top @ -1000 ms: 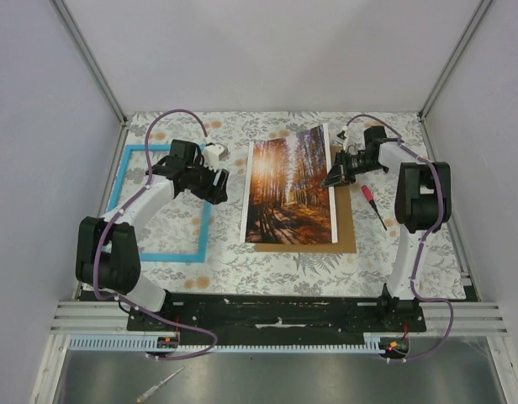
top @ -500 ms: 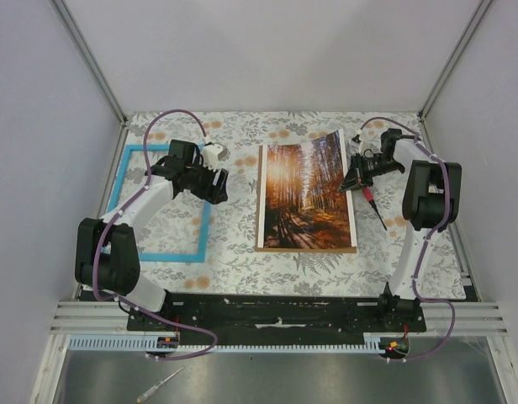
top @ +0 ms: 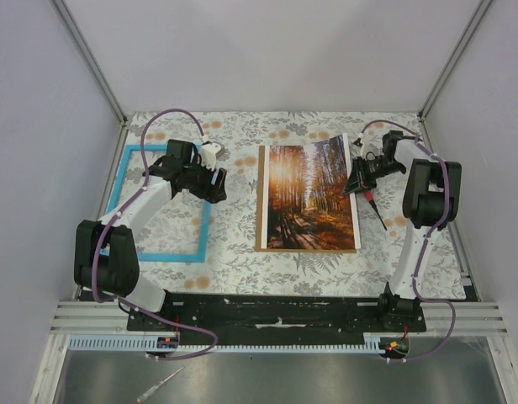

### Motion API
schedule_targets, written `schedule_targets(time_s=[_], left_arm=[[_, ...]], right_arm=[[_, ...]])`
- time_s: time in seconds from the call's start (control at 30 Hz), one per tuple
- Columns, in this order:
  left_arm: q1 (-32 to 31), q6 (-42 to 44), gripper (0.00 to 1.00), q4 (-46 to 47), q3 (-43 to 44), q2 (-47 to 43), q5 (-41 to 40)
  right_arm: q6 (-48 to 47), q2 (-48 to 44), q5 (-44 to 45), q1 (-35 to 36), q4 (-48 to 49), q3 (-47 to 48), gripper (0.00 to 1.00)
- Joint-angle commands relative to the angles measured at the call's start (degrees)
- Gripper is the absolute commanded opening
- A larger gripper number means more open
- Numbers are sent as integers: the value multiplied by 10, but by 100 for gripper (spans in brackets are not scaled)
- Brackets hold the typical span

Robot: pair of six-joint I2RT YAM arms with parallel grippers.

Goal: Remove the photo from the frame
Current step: Move the photo to the photo frame.

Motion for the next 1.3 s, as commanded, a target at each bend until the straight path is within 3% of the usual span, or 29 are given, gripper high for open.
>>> schedule_targets(time_s=[0.0,0.47,0.53,0.63,0.83,1.1,1.27], left_arm=[[4,-15,77,20,-3,-20,15],[13,-16,78,20,2,-23,15],[13,-16,79,20,2,-25,13],[15,-16,84,20,3,-31,8],[23,-18,92,20,9,-58,-16],[31,-24,99,12,17,-131,-121],[39,-18,100,17,-28,-205,-197]], right_arm=[[-6,-7,21,-13,-4,26,23],[-4,-44,95,-20,7,24,54],[-1,-60,105,-21,11,22,64],[4,-91,119,-21,21,15,98],[16,-185,157,-22,70,-36,98],[10,-351,196,-22,158,-166,98],[-8,-481,265,-23,241,-276,98]])
